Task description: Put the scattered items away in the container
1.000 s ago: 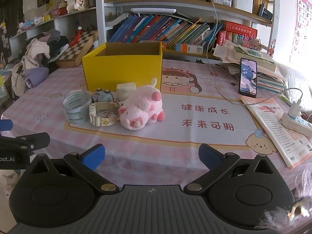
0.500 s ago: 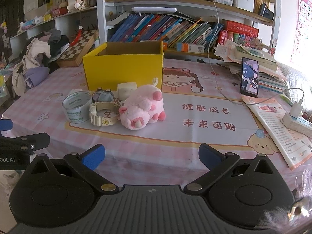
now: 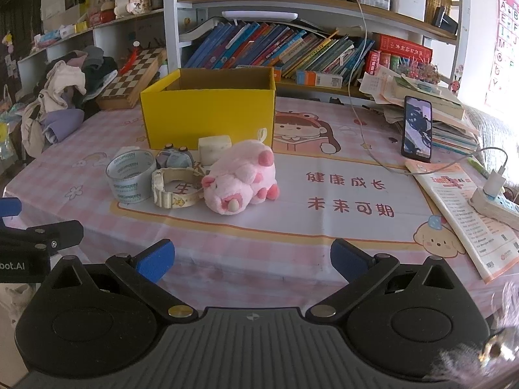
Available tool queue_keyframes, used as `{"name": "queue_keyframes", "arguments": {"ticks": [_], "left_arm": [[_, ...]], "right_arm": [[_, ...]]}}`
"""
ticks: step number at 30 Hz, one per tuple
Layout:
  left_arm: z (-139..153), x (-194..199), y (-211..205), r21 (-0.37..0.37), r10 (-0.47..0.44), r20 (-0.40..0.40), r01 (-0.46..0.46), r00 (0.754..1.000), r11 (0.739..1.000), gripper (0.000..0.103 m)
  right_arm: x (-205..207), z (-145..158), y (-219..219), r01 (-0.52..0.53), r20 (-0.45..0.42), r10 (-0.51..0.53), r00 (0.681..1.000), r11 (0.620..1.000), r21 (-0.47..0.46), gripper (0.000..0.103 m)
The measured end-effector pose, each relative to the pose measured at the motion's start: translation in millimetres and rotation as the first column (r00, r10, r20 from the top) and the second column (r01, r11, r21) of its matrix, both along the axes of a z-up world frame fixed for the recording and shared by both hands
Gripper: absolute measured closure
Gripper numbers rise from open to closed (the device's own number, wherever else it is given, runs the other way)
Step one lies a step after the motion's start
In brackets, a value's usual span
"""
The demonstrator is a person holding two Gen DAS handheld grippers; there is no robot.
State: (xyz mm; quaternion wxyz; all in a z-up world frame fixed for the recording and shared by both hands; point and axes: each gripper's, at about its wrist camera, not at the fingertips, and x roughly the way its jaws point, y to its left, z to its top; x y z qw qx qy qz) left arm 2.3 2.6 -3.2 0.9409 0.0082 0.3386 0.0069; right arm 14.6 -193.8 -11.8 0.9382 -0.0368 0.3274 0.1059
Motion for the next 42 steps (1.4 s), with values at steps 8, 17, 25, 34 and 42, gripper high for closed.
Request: {"name": "queue_keyframes", "arguments": {"ticks": [8,17,25,34,42], "left_arm": [[0,0,-2,0.002,0.001,-0.002,-0.001,1.0,1.0,0.0],[-1,-1,1,-0.005,-0.004,-0.003,0.004,1.0,1.0,0.0],[-2,3,-1,-0.012,-0.013,-0.007,0.013,1.0,1.0,0.0],[-8,14,-1,-0.041,-0.025,-0.029,0.024,0.999,0.999,0.0],[-10,20,-5,-0.041,-0.04,-0.034,0.038,0.999,0.998,0.0]], "right_arm": [[-1,0,-1,0.003,0.002,-0.003,1.0,1.0,-0.002,0.0],[0,0,-3,-0.002,0.003,0.002,1.0,1.0,0.004,0.0],[2,-1,-3,-0.009,-0.002,0.009,1.0,1.0,0.007,0.0],[12,-5,-4,-0.008,-0.031,0.008,0.999,1.0,0.005,0.0],[17,-3,-5,-0.007,-0.019,0.007,1.0,1.0,-0.006,0.0]]}}
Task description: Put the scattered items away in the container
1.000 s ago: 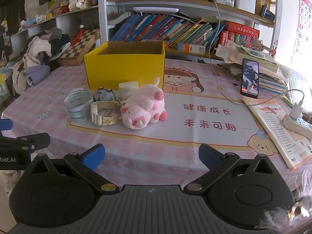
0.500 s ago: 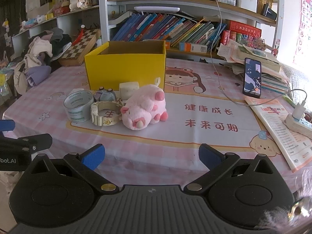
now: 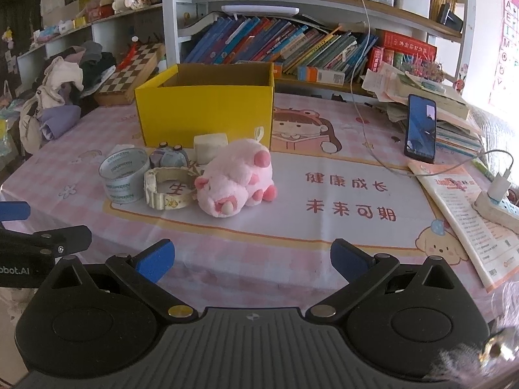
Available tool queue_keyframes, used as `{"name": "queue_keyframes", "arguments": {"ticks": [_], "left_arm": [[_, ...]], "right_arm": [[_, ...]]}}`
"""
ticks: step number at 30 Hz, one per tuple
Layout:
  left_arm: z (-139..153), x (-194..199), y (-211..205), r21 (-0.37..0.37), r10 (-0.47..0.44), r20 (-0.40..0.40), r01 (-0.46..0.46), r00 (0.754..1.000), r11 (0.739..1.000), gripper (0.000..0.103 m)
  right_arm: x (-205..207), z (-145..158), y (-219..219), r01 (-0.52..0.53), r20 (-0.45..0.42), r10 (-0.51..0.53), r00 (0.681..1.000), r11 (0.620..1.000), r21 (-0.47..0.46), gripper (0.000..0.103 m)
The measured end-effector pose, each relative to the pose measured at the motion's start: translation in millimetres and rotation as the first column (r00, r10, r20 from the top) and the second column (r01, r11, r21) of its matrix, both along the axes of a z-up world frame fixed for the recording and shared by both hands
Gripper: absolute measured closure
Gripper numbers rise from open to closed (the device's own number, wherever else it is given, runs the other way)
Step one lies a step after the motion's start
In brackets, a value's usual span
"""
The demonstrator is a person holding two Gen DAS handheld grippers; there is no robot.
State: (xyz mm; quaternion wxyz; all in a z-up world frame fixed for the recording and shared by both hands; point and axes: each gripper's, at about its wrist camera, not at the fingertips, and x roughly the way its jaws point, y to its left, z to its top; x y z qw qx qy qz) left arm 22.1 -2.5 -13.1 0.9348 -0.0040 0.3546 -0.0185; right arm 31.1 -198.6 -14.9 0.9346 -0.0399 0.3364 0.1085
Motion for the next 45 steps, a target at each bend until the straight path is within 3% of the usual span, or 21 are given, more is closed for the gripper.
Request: {"name": "queue_keyframes", "arguments": {"ticks": [20,35,45], "left_arm": [[-2,7,-3,-0.018,-0.044,-0.025,0.043,0.999,0.999,0.0],[-1,7,-7,0.056,-0.026,-0.049,0.028,0.998,0.998,0.0],[1,32,10,0.036,-0.088,-0.043,0.089,0.995,0.995,0.0]], "right_arm": [[10,-6,-5,-0.023,-0.032,0.024,0.999,0.999,0.046,0.0],[13,-6,-3,-0.047,-0.041,0.049,0.998,0.998,0.049,0.0],[34,-5,13,-0.04,-0.046,0.043,0.998,0.997,0.06,0.0]]}}
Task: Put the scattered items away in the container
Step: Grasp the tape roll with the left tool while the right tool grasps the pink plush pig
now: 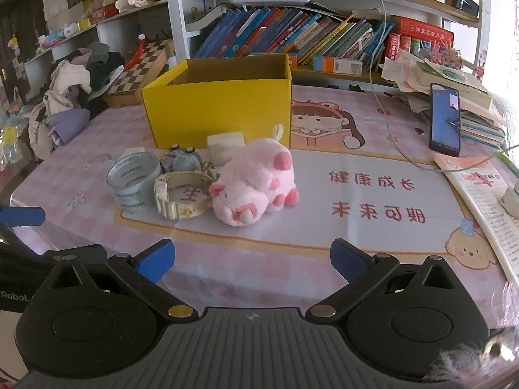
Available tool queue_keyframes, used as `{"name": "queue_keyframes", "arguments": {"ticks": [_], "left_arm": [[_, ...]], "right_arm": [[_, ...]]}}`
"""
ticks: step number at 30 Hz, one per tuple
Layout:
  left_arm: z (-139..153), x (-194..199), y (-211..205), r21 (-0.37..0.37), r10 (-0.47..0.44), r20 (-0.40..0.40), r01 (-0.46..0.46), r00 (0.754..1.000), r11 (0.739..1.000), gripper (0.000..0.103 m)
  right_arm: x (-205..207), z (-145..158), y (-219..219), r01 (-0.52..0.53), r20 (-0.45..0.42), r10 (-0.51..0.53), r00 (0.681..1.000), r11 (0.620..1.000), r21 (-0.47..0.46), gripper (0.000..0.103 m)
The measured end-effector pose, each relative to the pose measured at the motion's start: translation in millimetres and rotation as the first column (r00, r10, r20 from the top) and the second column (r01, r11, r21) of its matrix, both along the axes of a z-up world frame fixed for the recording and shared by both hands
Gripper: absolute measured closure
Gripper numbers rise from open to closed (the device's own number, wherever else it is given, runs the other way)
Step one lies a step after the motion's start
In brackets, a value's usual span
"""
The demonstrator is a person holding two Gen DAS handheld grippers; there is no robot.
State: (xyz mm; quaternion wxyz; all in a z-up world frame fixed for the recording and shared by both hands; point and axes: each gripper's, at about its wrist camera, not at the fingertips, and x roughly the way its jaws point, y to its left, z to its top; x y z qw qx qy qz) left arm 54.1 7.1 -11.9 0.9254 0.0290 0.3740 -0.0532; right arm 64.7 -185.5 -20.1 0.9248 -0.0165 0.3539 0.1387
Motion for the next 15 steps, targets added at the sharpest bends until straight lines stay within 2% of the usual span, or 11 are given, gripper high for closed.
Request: {"name": "queue_keyframes", "arguments": {"ticks": [3,9,15], "left_arm": [[-1,14,6,-0.003,-0.023,0.007,0.023,1.0,1.0,0.0],[4,49,27,0.027,-0.024,0.025,0.023,0.999,0.999,0.0],[-10,76,44,0.046,-0.039,-0.016,0.04,0.999,0.998,0.0]], "right_arm": [[10,-2,7,0.008,-0.005,-0.008,1.0,1.0,-0.006,0.001],[40,0,13,0.086,-0.025,-0.086,0.996,0.996,0.017,0.003],[63,-5,24,0.139,-0.052,-0.138,0.989,0.99,0.015,0.006]]}}
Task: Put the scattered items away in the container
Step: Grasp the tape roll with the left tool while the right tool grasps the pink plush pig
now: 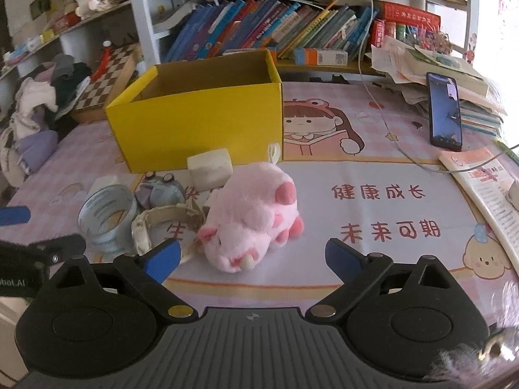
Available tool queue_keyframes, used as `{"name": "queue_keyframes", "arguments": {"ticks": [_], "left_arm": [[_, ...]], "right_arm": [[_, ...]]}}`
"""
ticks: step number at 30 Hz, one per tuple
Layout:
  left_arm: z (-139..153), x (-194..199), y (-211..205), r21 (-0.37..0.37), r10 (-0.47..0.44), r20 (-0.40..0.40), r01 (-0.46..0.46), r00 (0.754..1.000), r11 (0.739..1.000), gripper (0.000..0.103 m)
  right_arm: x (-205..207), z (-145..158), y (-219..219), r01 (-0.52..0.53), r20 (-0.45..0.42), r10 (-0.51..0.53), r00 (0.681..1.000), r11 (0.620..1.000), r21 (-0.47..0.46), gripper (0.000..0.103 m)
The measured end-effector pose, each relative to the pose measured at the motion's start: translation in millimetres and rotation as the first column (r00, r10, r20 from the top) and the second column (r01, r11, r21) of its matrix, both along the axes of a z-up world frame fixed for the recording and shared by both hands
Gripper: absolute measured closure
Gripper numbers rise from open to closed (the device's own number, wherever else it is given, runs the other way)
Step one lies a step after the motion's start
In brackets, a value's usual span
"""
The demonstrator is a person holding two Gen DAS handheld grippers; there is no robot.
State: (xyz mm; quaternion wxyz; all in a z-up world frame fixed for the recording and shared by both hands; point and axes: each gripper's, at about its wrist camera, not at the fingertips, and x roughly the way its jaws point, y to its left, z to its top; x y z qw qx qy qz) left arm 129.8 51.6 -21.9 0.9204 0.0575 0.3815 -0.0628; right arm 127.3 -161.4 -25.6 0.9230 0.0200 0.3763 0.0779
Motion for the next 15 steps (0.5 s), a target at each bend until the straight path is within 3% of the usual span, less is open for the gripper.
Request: {"name": "queue_keyframes", "arguments": {"ticks": [7,15], "left_arm": [[-13,19,14,0.021,-0.034,-0.003,0.034,0.999,0.999,0.005],[-24,42,22,-0.006,-0.112,-0.021,0.112,0.994,0.994,0.008]], "right_arm": [[26,-10,10,0.072,-0.057,-0.072,0.996,0.997,-0.009,0.006],[50,-15,14,0.175,-0.096,-0.175,0.98,0.985,-0.004,0.007]]}}
